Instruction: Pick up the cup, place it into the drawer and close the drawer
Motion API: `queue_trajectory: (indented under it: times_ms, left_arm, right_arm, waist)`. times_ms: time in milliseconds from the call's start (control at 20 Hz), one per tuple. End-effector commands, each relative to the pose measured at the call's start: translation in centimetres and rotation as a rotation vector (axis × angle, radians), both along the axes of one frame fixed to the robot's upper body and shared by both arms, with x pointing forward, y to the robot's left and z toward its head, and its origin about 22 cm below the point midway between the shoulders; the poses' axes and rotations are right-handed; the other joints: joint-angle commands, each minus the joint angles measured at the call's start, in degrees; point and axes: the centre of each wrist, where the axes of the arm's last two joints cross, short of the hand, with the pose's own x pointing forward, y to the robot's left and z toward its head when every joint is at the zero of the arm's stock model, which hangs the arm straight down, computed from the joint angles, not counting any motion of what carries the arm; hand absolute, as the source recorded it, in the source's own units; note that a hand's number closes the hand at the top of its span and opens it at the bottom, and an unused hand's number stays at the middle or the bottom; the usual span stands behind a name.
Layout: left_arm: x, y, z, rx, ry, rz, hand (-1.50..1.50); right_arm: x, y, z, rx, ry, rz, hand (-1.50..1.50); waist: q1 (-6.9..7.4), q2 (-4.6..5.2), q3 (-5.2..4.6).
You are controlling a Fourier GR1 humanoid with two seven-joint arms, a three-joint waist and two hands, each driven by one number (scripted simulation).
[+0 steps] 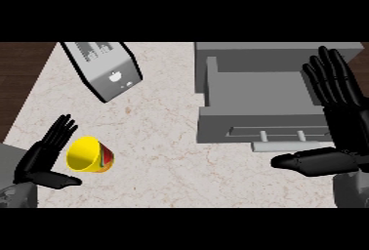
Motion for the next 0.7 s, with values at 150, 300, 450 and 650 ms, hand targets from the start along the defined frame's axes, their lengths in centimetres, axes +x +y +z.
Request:
queue_trajectory:
  times_ms: [150, 300, 450, 650]
  left_arm:
    - [-1.1, -0.2, -3.1, -0.049, -0.029, -0.012, -1.50]
    - [-0.1, -0.3, -2.8, -0.032, -0.047, -0.018, -1.50]
    - [-0.4, -0.4, -3.0, -0.061, -0.072, -0.008, -1.50]
    - [0.6, -2.3, -3.6, -0.065, -0.078, -0.016, -1.50]
  right_arm:
    - [0.5, -1.5, 1.6, 0.001, -0.012, -0.001, -1.50]
    - [0.9, 0.9, 1.7, 0.002, -0.014, 0.006, -1.50]
    - [0.8, 0.1, 2.0, -0.005, -0.004, 0.013, -1.50]
    - [1.0, -0.5, 1.2, -0.021, 0.004, 0.002, -1.50]
  waist:
    - [-0.58, 0.28, -0.11]
    - [-0.71, 0.38, -0.17]
    - [-0.53, 0.25, -0.13]
    - [-1.12, 0.51, -0.20]
